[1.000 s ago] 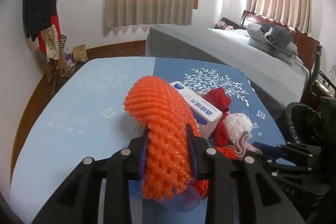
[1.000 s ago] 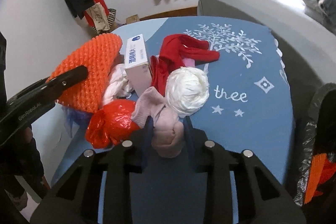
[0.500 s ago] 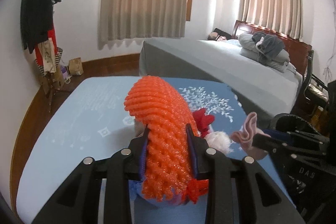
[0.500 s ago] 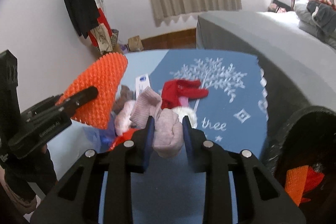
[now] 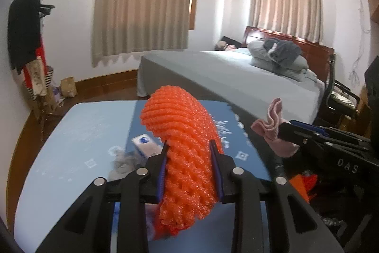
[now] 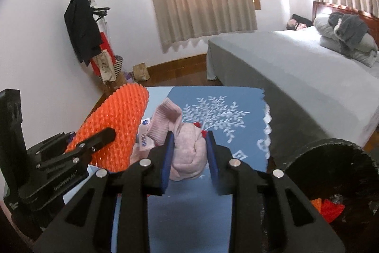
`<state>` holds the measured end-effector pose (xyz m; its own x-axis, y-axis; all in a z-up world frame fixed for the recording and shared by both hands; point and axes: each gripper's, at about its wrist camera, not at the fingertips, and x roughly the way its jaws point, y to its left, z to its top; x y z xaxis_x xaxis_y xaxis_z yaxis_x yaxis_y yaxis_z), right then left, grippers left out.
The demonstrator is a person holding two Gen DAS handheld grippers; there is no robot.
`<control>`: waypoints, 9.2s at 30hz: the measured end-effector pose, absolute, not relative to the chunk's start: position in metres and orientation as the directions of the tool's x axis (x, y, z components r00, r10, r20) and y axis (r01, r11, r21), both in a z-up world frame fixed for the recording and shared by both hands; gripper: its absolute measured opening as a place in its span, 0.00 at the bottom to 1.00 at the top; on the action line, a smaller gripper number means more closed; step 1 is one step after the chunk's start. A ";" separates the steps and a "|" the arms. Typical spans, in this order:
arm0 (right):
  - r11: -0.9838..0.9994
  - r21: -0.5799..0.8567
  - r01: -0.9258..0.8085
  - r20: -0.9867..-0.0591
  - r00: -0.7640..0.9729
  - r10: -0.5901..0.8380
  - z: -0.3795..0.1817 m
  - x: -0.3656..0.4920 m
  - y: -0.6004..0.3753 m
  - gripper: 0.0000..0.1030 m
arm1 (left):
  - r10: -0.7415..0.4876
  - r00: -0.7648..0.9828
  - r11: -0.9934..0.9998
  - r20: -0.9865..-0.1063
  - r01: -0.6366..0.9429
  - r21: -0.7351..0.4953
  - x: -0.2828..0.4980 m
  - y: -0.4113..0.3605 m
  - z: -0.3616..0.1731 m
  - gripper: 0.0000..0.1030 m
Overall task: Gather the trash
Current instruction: 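Carry the orange net and pink sock over the black bin while both grippers open to drop them, then move both open grippers back over the remaining trash on the table, then grasp the blue plastic bag with the left gripper while the right gripper grasps the white bag ball, then carry the blue bag and white bag ball over the black bin while both grippers open to drop them, then move both open grippers back over the remaining trash on the table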
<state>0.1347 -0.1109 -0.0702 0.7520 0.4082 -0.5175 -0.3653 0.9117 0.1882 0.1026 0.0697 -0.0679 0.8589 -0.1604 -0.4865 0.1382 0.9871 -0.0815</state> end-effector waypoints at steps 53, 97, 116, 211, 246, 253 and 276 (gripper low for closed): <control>0.966 0.130 0.224 -0.553 0.825 -0.117 -0.108 0.054 -0.345 0.61 | -0.574 0.626 0.788 -0.528 0.599 -0.146 0.122 -0.162 -0.087 0.62; 0.971 0.147 -0.191 -0.572 0.784 0.241 -0.132 0.134 -0.120 0.94 | 0.064 0.827 0.998 -0.559 -0.067 0.016 0.096 0.138 -0.120 0.85; 0.965 0.114 -0.237 -0.618 0.743 0.256 -0.154 0.144 -0.086 0.94 | 0.013 0.739 0.996 -0.673 -0.065 -0.053 0.106 0.162 -0.170 0.79; 0.972 0.132 -0.193 -0.505 0.831 0.233 -0.066 0.116 -0.162 0.32 | -0.241 0.849 0.970 -0.470 0.230 -0.082 0.108 0.029 -0.067 0.35; 0.979 0.116 0.167 -0.538 0.839 -0.079 -0.097 0.053 -0.328 0.33 | -0.547 0.684 0.809 -0.482 0.580 -0.095 0.116 -0.164 -0.076 0.35; 0.974 0.113 0.199 -0.558 0.823 -0.103 -0.108 0.058 -0.343 0.35 | -0.570 0.643 0.783 -0.511 0.613 -0.103 0.121 -0.185 -0.090 0.37; 0.975 0.115 0.191 -0.515 0.851 -0.107 -0.092 0.052 -0.325 0.95 | -0.438 0.757 0.883 -0.486 0.463 -0.074 0.125 -0.108 -0.072 0.92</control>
<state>0.0517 -0.3249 -0.0922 0.8506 -0.1066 -0.5149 0.1915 0.9748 0.1145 0.1253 -0.1081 -0.0720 0.7566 -0.4377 -0.4858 0.4632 0.8831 -0.0742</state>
